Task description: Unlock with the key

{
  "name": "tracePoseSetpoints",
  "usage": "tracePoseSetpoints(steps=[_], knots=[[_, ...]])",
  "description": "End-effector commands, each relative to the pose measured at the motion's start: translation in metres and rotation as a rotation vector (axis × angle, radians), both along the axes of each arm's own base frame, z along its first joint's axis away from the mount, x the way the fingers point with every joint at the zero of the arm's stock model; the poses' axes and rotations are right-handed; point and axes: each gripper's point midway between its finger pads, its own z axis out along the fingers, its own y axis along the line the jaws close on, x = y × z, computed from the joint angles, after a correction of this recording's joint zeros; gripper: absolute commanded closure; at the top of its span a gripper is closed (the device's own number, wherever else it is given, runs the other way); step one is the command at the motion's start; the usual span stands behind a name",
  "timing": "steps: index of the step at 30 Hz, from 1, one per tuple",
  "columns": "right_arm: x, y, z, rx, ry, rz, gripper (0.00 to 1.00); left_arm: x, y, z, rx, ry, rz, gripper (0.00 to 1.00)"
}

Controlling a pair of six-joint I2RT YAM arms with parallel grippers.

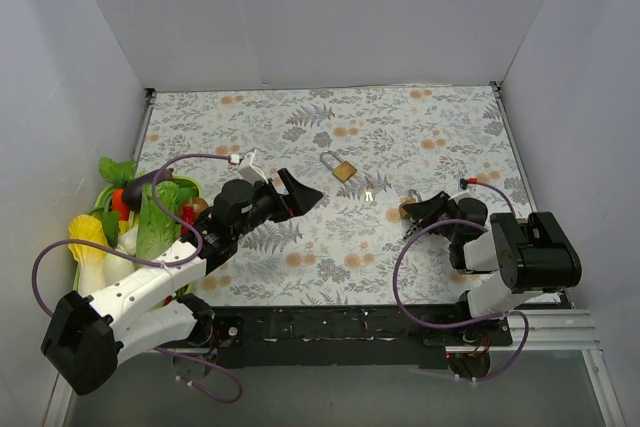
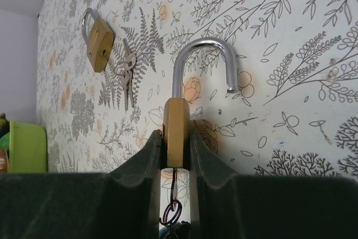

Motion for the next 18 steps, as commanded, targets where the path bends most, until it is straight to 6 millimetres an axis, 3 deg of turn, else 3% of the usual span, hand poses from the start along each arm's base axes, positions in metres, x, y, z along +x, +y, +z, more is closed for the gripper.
tracePoseSetpoints(steps=[1,10,13,18], knots=[[0.020,0.007,0.022,0.074,-0.081,0.028,0.99,0.004,0.000,0.018,-0.005,-0.036,-0.008,0.02],[0.038,0.000,0.004,0.075,0.019,-0.004,0.99,0.010,0.004,0.020,0.002,-0.026,0.014,0.02],[0.044,-0.003,0.002,0.065,0.025,-0.013,0.94,0.010,0.005,0.018,0.006,-0.017,0.019,0.02],[0.056,-0.005,-0.001,0.042,0.046,-0.020,0.79,0.010,0.006,0.014,-0.003,0.001,0.024,0.02]])
